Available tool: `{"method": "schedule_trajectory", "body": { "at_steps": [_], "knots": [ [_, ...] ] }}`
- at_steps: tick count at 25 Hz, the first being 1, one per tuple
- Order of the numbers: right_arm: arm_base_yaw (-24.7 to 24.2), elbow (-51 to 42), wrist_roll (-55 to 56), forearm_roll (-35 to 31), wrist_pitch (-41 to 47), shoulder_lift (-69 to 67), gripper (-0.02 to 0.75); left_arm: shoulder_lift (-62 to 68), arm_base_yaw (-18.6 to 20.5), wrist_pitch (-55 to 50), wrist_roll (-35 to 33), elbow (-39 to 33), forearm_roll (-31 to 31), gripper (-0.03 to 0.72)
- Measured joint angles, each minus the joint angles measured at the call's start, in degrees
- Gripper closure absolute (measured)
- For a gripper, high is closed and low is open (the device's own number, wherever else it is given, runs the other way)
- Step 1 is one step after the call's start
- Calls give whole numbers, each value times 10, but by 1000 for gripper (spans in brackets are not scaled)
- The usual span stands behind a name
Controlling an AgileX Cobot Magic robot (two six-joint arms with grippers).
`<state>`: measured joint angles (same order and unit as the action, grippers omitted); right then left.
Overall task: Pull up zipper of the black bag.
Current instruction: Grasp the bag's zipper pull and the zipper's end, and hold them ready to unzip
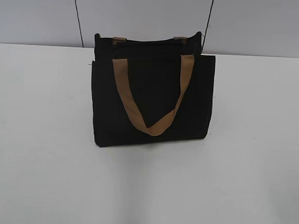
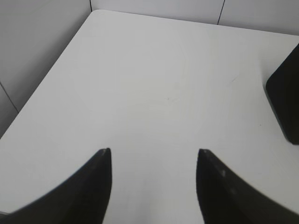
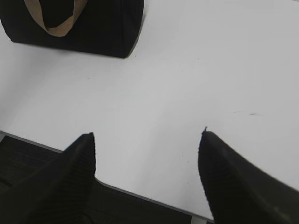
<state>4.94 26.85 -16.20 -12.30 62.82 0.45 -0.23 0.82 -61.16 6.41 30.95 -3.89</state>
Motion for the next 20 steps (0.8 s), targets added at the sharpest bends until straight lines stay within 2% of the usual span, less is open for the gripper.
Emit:
{"method": "schedule_trajectory", "body": {
  "at_steps": [17, 20],
  "knots": [
    [0, 0, 0, 0, 0, 0, 216, 11, 0, 1, 0, 1, 4, 254],
    [0, 0, 0, 0, 0, 0, 216, 58, -1, 47, -24, 14, 4, 254]
  ]
}}
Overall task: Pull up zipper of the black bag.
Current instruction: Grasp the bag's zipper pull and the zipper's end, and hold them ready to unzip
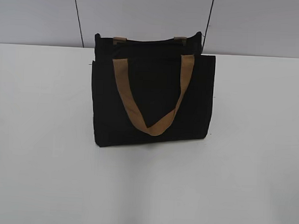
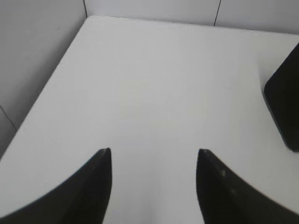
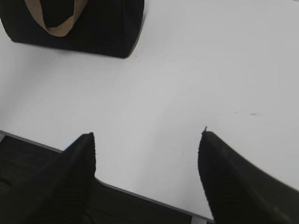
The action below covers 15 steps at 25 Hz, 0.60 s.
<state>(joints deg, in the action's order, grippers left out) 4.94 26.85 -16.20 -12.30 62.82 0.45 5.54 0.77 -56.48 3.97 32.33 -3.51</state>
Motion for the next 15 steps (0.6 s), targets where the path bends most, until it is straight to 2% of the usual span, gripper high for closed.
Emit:
{"method": "schedule_trajectory", "body": {
  "at_steps": [5, 8, 15],
  "knots": [
    [0, 0, 0, 0, 0, 0, 216, 125, -2, 183, -29, 17, 7, 254],
    [0, 0, 0, 0, 0, 0, 216, 200, -19, 298, -32, 8, 31, 254],
    [0, 0, 0, 0, 0, 0, 216, 389, -59, 648, -33, -73, 52, 254]
  ]
}}
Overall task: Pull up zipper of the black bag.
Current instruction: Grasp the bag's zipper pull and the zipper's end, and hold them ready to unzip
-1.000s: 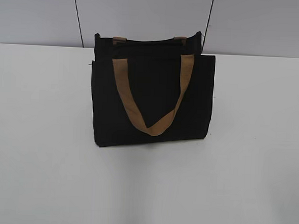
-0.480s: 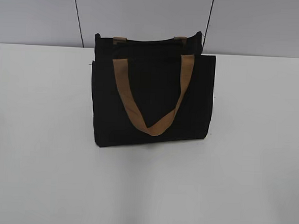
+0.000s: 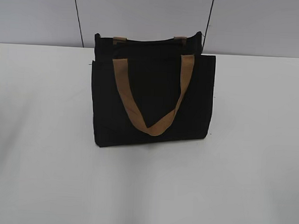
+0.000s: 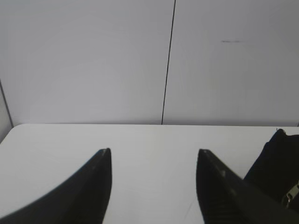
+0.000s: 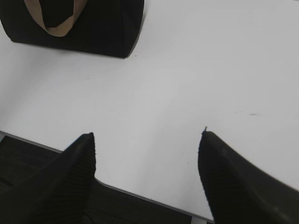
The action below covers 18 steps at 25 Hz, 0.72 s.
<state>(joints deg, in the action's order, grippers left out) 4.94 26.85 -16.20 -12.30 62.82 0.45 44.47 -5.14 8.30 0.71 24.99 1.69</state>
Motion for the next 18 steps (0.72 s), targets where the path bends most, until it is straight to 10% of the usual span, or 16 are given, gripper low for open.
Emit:
{"method": "schedule_trajectory", "body": {
  "at_steps": [13, 18],
  "knots": [
    [0, 0, 0, 0, 0, 0, 216, 428, -83, 420, 52, -40, -12, 254],
    [0, 0, 0, 0, 0, 0, 216, 529, -71, 439, 117, 9, -155, 254]
  ]
}}
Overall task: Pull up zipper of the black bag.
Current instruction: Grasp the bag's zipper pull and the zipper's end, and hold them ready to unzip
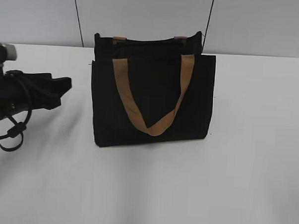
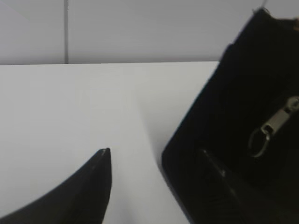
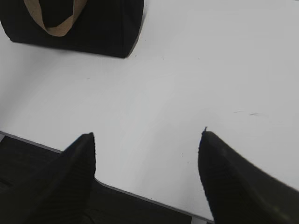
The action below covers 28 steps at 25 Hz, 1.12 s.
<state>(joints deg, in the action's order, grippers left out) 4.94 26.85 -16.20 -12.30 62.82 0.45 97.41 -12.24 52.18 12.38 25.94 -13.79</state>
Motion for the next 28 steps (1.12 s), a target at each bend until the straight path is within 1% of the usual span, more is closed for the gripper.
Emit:
{"method": "schedule_trajectory", "body": {
  "at_steps": [4, 10, 14, 20, 25, 28],
  "knots": [
    [0, 0, 0, 0, 0, 0, 216, 69, 2, 8, 19, 58, -118, 256],
    [0, 0, 0, 0, 0, 0, 216, 154, 2, 23, 49, 123, -219, 309],
    [0, 0, 0, 0, 0, 0, 216, 176, 2, 32, 67, 147, -282, 319],
    [0, 0, 0, 0, 0, 0, 216, 194, 2, 55, 76, 165, -309, 323],
    [0, 0, 0, 0, 0, 0, 216, 213, 2, 58, 81, 190, -316, 328],
    [0, 0, 0, 0, 0, 0, 216, 214, 2, 59, 82, 190, -315, 364]
  ]
}}
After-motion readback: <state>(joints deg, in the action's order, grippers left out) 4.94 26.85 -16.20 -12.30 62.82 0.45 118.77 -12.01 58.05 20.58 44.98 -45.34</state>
